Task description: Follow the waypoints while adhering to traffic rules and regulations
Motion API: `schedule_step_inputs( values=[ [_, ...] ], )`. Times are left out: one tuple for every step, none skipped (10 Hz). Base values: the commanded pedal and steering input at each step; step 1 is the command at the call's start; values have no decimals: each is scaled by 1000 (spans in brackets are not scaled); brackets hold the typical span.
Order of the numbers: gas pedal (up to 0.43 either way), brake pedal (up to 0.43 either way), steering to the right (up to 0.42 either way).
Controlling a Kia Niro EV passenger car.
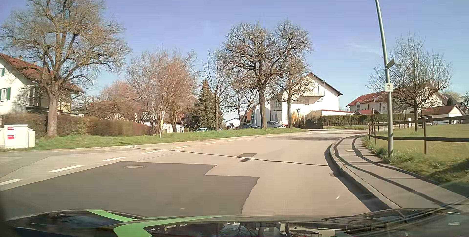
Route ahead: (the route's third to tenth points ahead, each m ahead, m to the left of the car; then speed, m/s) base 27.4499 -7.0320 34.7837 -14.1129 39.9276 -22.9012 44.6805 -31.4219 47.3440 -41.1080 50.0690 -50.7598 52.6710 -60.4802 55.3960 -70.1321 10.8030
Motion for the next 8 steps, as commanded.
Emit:
schedule_step_inputs(
  values=[
    [98,0,70],
    [98,0,76],
    [98,0,79],
    [98,0,81],
    [98,0,86],
    [98,0,92],
    [98,0,98],
    [98,0,104]
  ],
)
